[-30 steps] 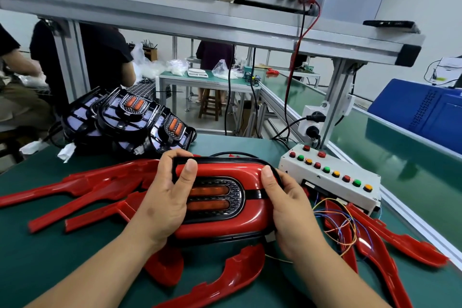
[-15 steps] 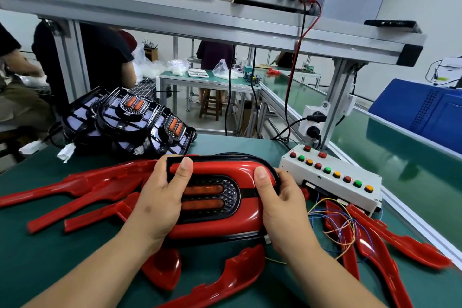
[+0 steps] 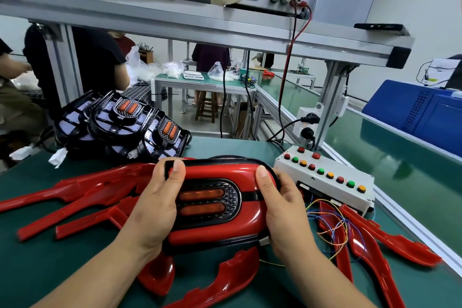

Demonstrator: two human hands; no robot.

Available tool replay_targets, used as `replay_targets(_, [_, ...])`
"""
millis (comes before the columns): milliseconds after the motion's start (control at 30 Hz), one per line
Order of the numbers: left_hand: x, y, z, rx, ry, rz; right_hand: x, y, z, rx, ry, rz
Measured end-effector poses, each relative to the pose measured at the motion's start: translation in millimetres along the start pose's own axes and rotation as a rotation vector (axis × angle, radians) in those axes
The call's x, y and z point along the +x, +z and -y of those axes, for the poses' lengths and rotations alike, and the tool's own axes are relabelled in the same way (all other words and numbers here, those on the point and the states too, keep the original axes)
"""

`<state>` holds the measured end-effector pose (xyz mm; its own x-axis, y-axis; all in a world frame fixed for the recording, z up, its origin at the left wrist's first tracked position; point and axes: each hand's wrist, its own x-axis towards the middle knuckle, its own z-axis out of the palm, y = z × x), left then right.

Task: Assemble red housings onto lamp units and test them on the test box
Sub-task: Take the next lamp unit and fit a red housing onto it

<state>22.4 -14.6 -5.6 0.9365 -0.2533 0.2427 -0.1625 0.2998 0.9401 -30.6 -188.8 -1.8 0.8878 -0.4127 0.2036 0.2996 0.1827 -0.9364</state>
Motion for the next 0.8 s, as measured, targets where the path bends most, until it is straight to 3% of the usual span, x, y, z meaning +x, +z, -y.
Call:
replay_targets(233, [-4.4,2.8,-0.1,0.116,0.034,0.017,-0.5,-1.8,2.1,-0.008,0.030,-0.010])
replay_targets(533, [-5.9,7.4,-9.1,-0.104,-0.022,-0.048,-3.6,2.4,7.0,0.033,0.058,0.030])
replay_targets(800, [1.7,5.5,-3.0,-0.111,-0.075,-0.073,1.8,6.5,4.3,-0.064,0.098,-0.021])
